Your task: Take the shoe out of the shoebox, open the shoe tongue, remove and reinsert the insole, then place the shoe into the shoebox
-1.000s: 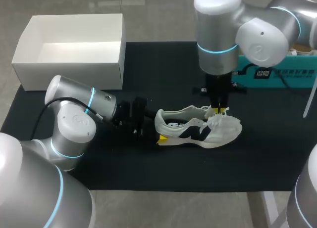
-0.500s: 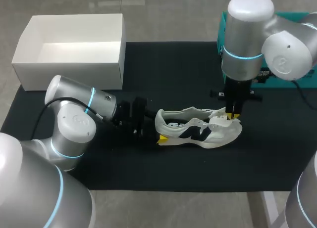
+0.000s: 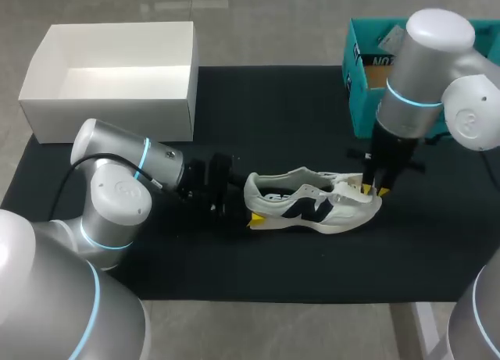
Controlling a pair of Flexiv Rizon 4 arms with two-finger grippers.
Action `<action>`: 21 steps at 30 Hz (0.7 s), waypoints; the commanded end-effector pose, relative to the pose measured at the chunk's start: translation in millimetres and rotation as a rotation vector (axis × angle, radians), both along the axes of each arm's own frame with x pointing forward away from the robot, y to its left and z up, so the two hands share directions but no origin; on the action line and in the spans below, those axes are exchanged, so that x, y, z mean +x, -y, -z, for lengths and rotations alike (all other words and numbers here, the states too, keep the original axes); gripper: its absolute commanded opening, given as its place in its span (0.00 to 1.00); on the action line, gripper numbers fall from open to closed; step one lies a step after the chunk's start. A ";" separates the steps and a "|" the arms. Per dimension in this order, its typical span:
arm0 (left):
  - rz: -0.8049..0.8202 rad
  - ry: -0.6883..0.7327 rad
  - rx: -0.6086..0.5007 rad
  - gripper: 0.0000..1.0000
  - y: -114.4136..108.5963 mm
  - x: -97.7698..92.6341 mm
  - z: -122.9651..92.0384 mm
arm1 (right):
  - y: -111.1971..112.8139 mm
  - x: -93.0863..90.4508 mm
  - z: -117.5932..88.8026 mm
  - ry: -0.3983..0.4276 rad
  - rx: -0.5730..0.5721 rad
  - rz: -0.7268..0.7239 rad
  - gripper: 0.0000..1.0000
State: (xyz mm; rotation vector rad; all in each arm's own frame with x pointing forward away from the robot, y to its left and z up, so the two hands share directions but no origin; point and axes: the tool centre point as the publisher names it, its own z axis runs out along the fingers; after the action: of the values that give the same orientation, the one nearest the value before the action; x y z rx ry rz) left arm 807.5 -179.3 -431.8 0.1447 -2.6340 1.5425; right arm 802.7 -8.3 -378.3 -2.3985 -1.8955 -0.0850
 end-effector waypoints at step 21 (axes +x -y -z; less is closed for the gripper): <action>0.001 -0.001 0.001 0.00 0.4 1.7 1.3 | -40.5 -21.2 -91.4 0.282 0.089 -0.131 1.00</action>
State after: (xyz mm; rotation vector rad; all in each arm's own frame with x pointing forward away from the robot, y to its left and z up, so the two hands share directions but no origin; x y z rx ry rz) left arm 807.5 -179.3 -431.9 0.1446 -2.6342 1.5425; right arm 789.4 33.6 -297.9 -2.3075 -2.0756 -0.4610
